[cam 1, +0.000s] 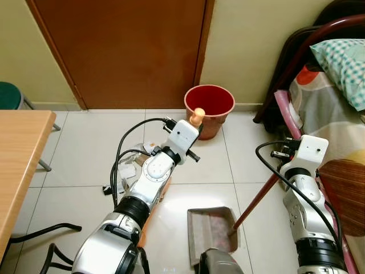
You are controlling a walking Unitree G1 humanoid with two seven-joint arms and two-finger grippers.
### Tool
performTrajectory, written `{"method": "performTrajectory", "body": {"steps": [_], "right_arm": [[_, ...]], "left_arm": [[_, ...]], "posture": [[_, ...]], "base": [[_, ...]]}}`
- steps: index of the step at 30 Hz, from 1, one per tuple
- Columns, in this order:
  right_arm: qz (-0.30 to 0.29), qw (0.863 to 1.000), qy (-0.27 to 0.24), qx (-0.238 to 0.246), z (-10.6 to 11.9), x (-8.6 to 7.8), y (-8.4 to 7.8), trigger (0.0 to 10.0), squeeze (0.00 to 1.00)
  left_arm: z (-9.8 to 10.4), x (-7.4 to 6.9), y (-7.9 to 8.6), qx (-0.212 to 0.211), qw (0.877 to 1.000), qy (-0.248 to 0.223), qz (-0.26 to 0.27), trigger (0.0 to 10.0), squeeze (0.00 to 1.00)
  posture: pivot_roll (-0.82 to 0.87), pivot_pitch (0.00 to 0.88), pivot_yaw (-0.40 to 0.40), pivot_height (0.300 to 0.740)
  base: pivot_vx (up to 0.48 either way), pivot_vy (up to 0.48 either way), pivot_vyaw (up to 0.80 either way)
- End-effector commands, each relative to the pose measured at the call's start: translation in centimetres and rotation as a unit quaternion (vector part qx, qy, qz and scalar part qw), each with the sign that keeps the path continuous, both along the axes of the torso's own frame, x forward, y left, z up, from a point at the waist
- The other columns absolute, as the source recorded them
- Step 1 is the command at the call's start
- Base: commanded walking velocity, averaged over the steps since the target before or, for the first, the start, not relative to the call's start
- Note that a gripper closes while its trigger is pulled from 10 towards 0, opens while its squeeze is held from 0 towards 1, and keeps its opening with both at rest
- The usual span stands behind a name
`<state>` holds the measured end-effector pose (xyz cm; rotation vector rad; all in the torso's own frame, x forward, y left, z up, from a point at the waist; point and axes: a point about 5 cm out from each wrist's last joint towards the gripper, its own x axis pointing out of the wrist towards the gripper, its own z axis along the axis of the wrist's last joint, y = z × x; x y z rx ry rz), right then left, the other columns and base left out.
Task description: Sweep floor
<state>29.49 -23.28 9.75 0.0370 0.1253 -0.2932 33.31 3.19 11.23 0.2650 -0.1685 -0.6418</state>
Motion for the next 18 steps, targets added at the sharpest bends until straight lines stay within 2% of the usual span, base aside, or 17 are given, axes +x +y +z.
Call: {"method": "performTrajectory", "body": {"steps": [1, 3, 6, 12, 14, 16, 18], "right_arm": [[-0.001, 1.000, -0.016, -0.006, 1.0, 0.3, -0.3, 10.0, 0.00], [-0.006, 1.000, -0.019, -0.010, 1.3, 0.6, -0.7, 10.0, 0.00], [-0.017, 0.999, -0.028, -0.018, 1.8, 1.1, -1.4, 10.0, 0.00], [-0.034, 0.998, -0.049, -0.032, 3.2, 2.4, -2.3, 10.0, 0.00], [-0.035, 0.998, -0.051, -0.030, 3.3, 2.7, -2.2, 10.0, 0.00], [-0.033, 0.998, -0.052, -0.029, 3.2, 3.0, -1.8, 10.0, 0.00], [-0.031, 0.998, -0.053, -0.027, 3.1, 3.2, -1.5, 10.0, 0.00]], "left_arm": [[-1.2, -0.7, -0.6, 0.004, 0.999, 0.028, -0.017, 10.0, 0.00], [-1.4, -1.4, -1.3, 0.003, 0.999, 0.028, -0.045, 10.0, 0.00], [-1.6, -1.9, -1.6, 0.008, 0.998, 0.032, -0.061, 10.0, 0.00], [-1.7, -3.7, -1.2, 0.014, 0.994, 0.023, -0.103, 10.0, 0.00], [-1.4, -4.2, -0.9, 0.004, 0.994, 0.022, -0.104, 10.0, 0.00], [-0.3, -4.8, -0.7, -0.047, 0.994, 0.026, -0.094, 10.0, 0.00], [0.3, -5.0, -0.7, -0.072, 0.993, 0.034, -0.083, 10.0, 0.00]], "posture": [[-0.11, 0.171, -0.054, 0.740], [-0.11, 0.171, -0.054, 0.740], [-0.10, 0.174, -0.051, 0.740], [-0.09, 0.174, -0.047, 0.740], [-0.07, 0.175, -0.042, 0.740], [-0.05, 0.175, -0.038, 0.740], [-0.05, 0.175, -0.038, 0.740]], "base": [[0.000, 0.000, 0.00], [0.000, 0.000, 0.00], [0.000, 0.000, 0.00], [0.000, 0.000, 0.00], [0.000, 0.000, 0.00], [0.000, 0.000, 0.00], [0.000, 0.000, 0.00]]}}
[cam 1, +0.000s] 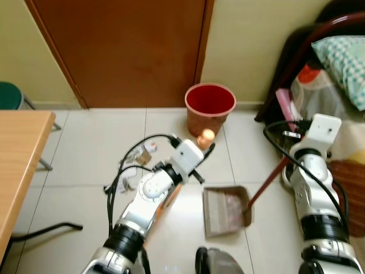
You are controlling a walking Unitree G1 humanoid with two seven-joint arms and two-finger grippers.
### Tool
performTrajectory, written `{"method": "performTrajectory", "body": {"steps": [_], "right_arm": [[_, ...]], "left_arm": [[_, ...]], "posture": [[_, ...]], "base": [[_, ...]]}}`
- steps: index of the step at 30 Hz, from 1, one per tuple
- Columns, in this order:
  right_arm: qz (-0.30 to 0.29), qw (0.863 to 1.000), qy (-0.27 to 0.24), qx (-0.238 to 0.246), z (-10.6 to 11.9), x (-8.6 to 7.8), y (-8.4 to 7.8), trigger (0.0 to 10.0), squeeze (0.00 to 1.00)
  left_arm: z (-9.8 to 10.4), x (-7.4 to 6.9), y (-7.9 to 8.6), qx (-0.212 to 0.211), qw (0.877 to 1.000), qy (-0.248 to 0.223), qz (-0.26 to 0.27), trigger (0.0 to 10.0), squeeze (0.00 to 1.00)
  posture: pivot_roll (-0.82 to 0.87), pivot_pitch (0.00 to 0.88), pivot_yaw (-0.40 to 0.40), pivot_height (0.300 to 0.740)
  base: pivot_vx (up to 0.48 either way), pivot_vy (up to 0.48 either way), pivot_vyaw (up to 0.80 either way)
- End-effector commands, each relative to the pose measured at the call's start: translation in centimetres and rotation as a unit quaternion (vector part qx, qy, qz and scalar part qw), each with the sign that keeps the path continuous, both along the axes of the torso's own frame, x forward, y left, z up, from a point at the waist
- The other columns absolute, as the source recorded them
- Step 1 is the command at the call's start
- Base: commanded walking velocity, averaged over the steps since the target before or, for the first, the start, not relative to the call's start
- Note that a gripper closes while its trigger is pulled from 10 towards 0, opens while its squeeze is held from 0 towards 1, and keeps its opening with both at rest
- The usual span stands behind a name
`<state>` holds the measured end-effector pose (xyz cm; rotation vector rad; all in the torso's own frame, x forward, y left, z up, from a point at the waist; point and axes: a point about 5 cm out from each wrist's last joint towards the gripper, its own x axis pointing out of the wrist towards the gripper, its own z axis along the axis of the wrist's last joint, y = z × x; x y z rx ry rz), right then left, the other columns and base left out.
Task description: Sweep floor
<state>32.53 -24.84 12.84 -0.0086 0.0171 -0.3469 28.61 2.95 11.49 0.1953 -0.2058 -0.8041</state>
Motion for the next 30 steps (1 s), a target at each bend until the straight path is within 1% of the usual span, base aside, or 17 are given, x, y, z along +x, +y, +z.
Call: {"method": "performTrajectory", "body": {"steps": [1, 2, 5, 8, 10, 11, 12, 17, 18, 20, 21, 22, 24, 25, 26, 28, 30], "right_arm": [[-0.003, 1.000, -0.004, 0.004, 0.0, 0.3, 0.3, 10.0, 0.00], [-0.003, 1.000, -0.004, 0.004, 0.0, 0.3, 0.3, 10.0, 0.00], [-0.003, 1.000, -0.006, -0.009, 0.0, 0.6, 0.5, 10.0, 0.00], [-0.005, 0.999, -0.015, -0.036, 0.5, 1.1, 0.8, 10.0, 0.00], [-0.001, 0.998, -0.021, -0.060, 0.8, 1.4, 1.1, 10.0, 0.00], [0.007, 0.997, -0.029, -0.073, 1.1, 1.6, 1.5, 10.0, 0.00], [0.007, 0.997, -0.029, -0.073, 1.1, 1.6, 1.5, 10.0, 0.00], [0.035, 0.994, -0.047, -0.090, 1.5, 2.2, 3.1, 10.0, 0.00], [0.036, 0.994, -0.045, -0.089, 1.2, 2.3, 3.4, 10.0, 0.00], [0.037, 0.995, -0.044, -0.086, 1.0, 2.4, 3.6, 10.0, 0.00], [0.037, 0.995, -0.044, -0.086, 1.0, 2.4, 3.6, 10.0, 0.00], [0.041, 0.995, -0.045, -0.084, 0.9, 2.5, 4.0, 10.0, 0.00], [0.050, 0.994, -0.050, -0.088, 1.0, 2.6, 4.3, 10.0, 0.00], [0.058, 0.993, -0.053, -0.093, 1.1, 2.7, 4.6, 10.0, 0.00], [0.063, 0.992, -0.054, -0.096, 1.1, 2.7, 4.8, 10.0, 0.00], [0.065, 0.992, -0.055, -0.099, 1.1, 2.8, 4.9, 10.0, 0.00], [0.072, 0.992, -0.053, -0.094, 0.9, 2.8, 5.7, 10.0, 0.00]], "left_arm": [[0.7, -0.4, -0.5, -0.064, 0.997, 0.051, 0.013, 10.0, 0.00], [0.7, -0.4, -0.5, -0.064, 0.997, 0.051, 0.013, 10.0, 0.00], [2.0, -0.6, -0.4, -0.053, 0.997, 0.044, 0.017, 10.0, 0.00], [3.9, -1.1, 0.0, -0.056, 0.998, 0.028, 0.019, 10.0, 0.00], [4.5, -1.3, 0.9, -0.050, 0.998, 0.020, 0.033, 10.0, 0.00], [5.0, -1.4, 1.9, -0.040, 0.998, 0.004, 0.044, 10.0, 0.00], [5.0, -1.4, 1.9, -0.040, 0.998, 0.004, 0.044, 10.0, 0.00], [7.2, -1.6, 6.0, -0.024, 0.992, -0.042, 0.115, 10.0, 0.00], [7.7, -1.4, 7.2, -0.030, 0.987, -0.053, 0.147, 10.0, 0.00], [7.9, -1.2, 8.5, -0.031, 0.981, -0.060, 0.181, 10.0, 0.00], [7.9, -1.2, 8.5, -0.031, 0.981, -0.060, 0.181, 10.0, 0.00], [7.4, -1.1, 9.8, -0.024, 0.974, -0.065, 0.215, 10.0, 0.00], [6.8, -1.2, 10.9, -0.022, 0.968, -0.056, 0.243, 10.0, 0.00], [5.8, -1.2, 11.6, -0.031, 0.962, -0.039, 0.268, 10.0, 0.00], [5.3, -1.2, 11.8, -0.042, 0.958, -0.028, 0.282, 10.0, 0.00], [5.1, -1.1, 11.8, -0.049, 0.957, -0.023, 0.287, 10.0, 0.00], [4.0, -0.6, 11.2, -0.080, 0.951, -0.002, 0.300, 10.0, 0.00]], "posture": [[-0.04, 0.177, -0.037, 0.740], [-0.04, 0.177, -0.037, 0.740], [-0.02, 0.181, -0.035, 0.740], [-0.01, 0.185, -0.036, 0.740], [0.00, 0.181, -0.031, 0.740], [-0.01, 0.178, -0.026, 0.740], [-0.01, 0.178, -0.026, 0.740], [0.01, 0.174, -0.029, 0.740], [0.02, 0.171, -0.032, 0.740], [0.02, 0.163, -0.034, 0.740], [0.02, 0.163, -0.034, 0.740], [0.02, 0.161, -0.037, 0.740], [0.02, 0.161, -0.042, 0.740], [0.02, 0.160, -0.046, 0.740], [0.01, 0.157, -0.050, 0.740], [0.01, 0.157, -0.050, 0.740], [0.01, 0.155, -0.055, 0.740]], "base": [[0.000, 0.000, 0.00], [0.000, 0.000, 0.00], [0.000, 0.000, 0.00], [0.000, 0.000, 0.00], [0.000, 0.000, 0.00], [0.000, 0.000, 0.00], [0.000, 0.000, 0.00], [0.000, 0.000, 0.00], [0.000, 0.000, 0.00], [0.000, 0.000, 0.00], [0.000, 0.000, 0.00], [0.000, 0.000, 0.00], [0.000, 0.000, 0.00], [0.000, 0.000, 0.00], [0.000, 0.000, 0.00], [0.000, 0.000, 0.00], [0.000, 0.000, 0.00]]}}
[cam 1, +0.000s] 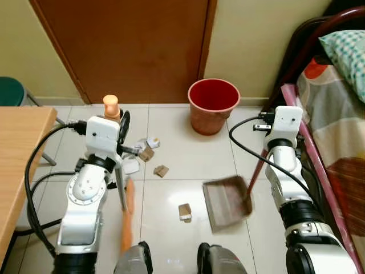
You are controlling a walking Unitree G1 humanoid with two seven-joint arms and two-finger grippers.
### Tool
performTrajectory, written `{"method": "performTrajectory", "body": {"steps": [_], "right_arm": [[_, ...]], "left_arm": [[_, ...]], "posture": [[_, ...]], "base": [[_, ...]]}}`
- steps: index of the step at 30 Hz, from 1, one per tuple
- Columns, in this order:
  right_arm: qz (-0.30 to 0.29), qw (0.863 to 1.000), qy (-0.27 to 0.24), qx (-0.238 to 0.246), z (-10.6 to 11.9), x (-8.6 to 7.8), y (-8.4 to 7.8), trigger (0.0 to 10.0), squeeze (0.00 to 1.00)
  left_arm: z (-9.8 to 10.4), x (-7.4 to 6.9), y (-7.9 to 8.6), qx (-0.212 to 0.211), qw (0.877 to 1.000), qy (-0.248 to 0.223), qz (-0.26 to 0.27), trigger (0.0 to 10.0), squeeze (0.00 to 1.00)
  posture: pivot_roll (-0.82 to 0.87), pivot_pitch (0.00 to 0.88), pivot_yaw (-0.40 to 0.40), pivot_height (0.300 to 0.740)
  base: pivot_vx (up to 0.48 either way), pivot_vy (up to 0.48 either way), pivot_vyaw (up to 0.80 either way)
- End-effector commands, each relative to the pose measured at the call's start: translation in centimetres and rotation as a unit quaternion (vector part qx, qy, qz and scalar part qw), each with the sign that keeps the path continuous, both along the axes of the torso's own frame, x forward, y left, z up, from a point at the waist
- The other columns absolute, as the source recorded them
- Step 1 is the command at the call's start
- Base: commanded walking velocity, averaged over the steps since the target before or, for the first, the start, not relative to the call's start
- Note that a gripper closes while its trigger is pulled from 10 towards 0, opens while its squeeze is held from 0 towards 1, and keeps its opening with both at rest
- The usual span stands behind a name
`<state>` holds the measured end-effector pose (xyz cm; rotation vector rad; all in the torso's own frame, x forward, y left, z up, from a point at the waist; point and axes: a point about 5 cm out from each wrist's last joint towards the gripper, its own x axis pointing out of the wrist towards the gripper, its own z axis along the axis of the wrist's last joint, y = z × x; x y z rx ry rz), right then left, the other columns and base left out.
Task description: Sweep floor
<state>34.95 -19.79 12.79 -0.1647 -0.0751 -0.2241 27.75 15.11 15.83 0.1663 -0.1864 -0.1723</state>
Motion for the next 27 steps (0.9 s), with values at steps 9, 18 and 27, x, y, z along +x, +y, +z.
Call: {"method": "performTrajectory", "body": {"steps": [9, 18, 27], "right_arm": [[0.028, 0.999, -0.019, 0.033, 0.3, 0.6, 2.9, 10.0, 0.00], [0.053, 0.998, 0.000, 0.046, -0.8, 0.3, 5.1, 10.0, 0.00], [0.072, 0.995, 0.024, 0.058, -1.9, -0.4, 6.3, 10.0, 0.00]], "left_arm": [[-1.8, 1.0, -3.5, -0.025, 0.999, -0.018, -0.031, 10.0, 0.00], [-2.0, 1.5, -6.9, -0.054, 0.992, -0.010, -0.111, 10.0, 0.00], [-1.1, 2.6, -9.9, -0.124, 0.982, 0.001, -0.141, 10.0, 0.00]], "posture": [[-0.02, 0.156, -0.063, 0.740], [-0.01, 0.164, -0.071, 0.740], [-0.02, 0.172, -0.065, 0.740]], "base": [[0.000, 0.000, 0.00], [0.000, 0.000, 0.00], [0.000, 0.000, 0.00]]}}
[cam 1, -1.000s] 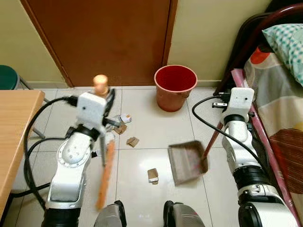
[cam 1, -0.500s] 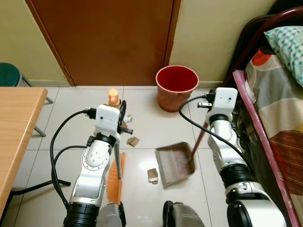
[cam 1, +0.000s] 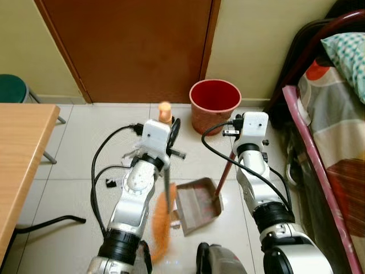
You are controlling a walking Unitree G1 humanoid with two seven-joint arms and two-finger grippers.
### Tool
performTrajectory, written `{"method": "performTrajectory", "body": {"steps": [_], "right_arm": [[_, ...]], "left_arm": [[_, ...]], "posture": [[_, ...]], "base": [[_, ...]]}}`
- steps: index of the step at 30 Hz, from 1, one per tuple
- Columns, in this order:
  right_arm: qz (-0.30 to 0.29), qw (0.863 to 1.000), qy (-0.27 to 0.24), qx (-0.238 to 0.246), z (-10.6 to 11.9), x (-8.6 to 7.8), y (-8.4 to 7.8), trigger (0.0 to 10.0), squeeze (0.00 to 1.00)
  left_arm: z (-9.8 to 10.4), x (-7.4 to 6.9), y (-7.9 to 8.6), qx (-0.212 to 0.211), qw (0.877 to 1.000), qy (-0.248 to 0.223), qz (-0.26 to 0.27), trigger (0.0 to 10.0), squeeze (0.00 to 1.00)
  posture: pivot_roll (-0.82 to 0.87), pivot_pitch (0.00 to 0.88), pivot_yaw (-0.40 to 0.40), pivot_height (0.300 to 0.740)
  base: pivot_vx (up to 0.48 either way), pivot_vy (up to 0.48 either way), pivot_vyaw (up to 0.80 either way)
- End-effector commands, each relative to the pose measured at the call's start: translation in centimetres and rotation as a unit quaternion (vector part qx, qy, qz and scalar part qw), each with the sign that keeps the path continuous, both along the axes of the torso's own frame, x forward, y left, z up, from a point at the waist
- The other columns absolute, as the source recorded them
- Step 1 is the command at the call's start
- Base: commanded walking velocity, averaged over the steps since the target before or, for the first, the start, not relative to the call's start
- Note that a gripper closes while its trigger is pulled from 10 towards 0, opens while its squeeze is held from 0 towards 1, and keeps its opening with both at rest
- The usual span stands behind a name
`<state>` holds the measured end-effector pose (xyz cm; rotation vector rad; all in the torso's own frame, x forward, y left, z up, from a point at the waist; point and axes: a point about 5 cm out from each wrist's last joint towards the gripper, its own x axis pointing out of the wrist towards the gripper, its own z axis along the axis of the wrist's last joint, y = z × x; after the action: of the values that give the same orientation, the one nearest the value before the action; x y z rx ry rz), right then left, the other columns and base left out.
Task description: Sweep floor
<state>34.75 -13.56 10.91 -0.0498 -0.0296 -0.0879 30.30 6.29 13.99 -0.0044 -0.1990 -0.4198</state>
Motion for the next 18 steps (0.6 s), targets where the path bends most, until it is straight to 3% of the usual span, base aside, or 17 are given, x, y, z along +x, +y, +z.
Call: {"method": "performTrajectory", "body": {"steps": [1, 6, 11, 13, 18], "right_arm": [[0.004, 1.000, 0.001, 0.000, -0.1, -0.2, 0.1, 10.0, 0.00], [0.012, 1.000, 0.013, 0.004, -0.7, -0.5, 0.6, 10.0, 0.00], [0.006, 0.999, 0.026, 0.023, -1.1, -0.5, 0.3, 10.0, 0.00], [0.010, 0.999, 0.032, 0.025, -1.3, -0.5, 0.4, 10.0, 0.00], [0.020, 0.999, 0.038, 0.029, -1.6, -0.4, 0.7, 10.0, 0.00]], "left_arm": [[0.7, 0.0, -1.0, -0.054, 0.999, -0.003, -0.010, 10.0, 0.00], [1.8, 0.9, -1.6, -0.088, 0.996, -0.013, 0.004, 10.0, 0.00], [3.8, 1.5, -0.8, -0.120, 0.991, -0.048, 0.036, 10.0, 0.00], [6.2, 1.9, 0.1, -0.165, 0.982, -0.074, 0.056, 10.0, 0.00], [8.0, 2.4, 0.8, -0.196, 0.974, -0.088, 0.069, 10.0, 0.00]], "posture": [[-0.02, 0.172, -0.065, 0.740], [-0.03, 0.171, -0.059, 0.740], [-0.03, 0.170, -0.054, 0.740], [-0.03, 0.170, -0.054, 0.740], [-0.02, 0.166, -0.056, 0.740]], "base": [[0.000, 0.000, 0.00], [0.000, 0.000, 0.00], [0.000, 0.000, 0.00], [0.000, 0.000, 0.00], [0.000, 0.000, 0.00]]}}
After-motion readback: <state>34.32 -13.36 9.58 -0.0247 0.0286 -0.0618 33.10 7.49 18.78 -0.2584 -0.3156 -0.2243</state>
